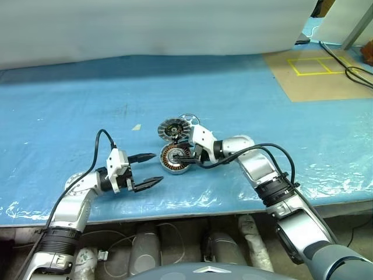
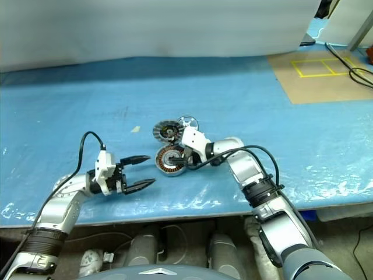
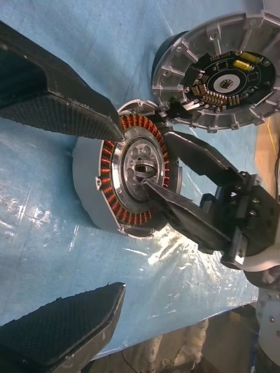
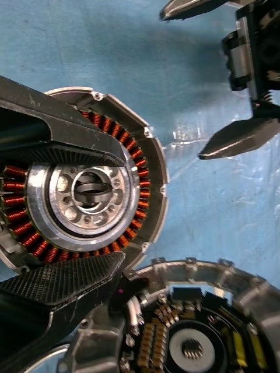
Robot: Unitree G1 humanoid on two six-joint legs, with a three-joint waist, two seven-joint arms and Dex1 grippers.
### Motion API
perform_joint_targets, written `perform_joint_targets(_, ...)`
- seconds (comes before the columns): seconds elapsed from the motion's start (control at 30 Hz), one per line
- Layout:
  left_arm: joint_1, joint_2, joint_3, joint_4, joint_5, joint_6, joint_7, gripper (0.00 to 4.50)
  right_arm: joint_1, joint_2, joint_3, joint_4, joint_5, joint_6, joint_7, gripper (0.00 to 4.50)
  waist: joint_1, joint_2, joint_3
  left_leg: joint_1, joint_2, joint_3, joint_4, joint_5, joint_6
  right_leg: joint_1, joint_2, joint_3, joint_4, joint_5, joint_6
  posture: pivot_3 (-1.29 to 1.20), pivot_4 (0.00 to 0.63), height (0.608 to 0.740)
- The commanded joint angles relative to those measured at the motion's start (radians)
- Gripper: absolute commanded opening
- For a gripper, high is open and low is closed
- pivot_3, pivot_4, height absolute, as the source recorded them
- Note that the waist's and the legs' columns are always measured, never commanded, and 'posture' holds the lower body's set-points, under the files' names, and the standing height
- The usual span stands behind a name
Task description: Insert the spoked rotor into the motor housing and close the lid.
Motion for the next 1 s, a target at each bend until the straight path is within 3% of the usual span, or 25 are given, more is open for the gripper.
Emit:
perform_joint_targets(0.03, -0.005, 0.006, 0.008, -0.012, -0.003, -0.021, -0.007, 4.08, -0.016, 0.009, -0.036, -0.051, 0.056, 0.008, 0.014, 1.82, 0.0, 0.0, 0.0, 0.0, 0.0, 0.0, 0.0, 0.0, 0.0, 0.0, 0.0, 0.0, 0.0, 0.0, 0.0, 0.0, 0.15, 0.74)
perform_joint_targets(0.2, -0.003, 0.007, 0.009, -0.012, -0.003, -0.022, -0.007, 4.08, -0.001, -0.001, -0.025, -0.061, 0.072, 0.033, 0.043, 0.13, 0.0, 0.0, 0.0, 0.0, 0.0, 0.0, 0.0, 0.0, 0.0, 0.0, 0.0, 0.0, 0.0, 0.0, 0.0, 0.0, 0.15, 0.74)
perform_joint_targets(0.23, -0.003, 0.008, 0.009, -0.012, -0.003, -0.022, -0.007, 4.08, 0.0, -0.003, -0.02, -0.059, 0.07, 0.041, 0.047, 0.06, 0.0, 0.0, 0.0, 0.0, 0.0, 0.0, 0.0, 0.0, 0.0, 0.0, 0.0, 0.0, 0.0, 0.0, 0.0, 0.0, 0.15, 0.74)
perform_joint_targets(1.0, -0.001, 0.004, 0.009, -0.005, -0.001, -0.033, -0.005, 4.08, -0.009, -0.001, 0.027, 0.016, -0.015, 0.021, 0.008, 0.06, 0.0, 0.0, 0.0, 0.0, 0.0, 0.0, 0.0, 0.0, 0.0, 0.0, 0.0, 0.0, 0.0, 0.0, 0.0, 0.0, 0.15, 0.74)
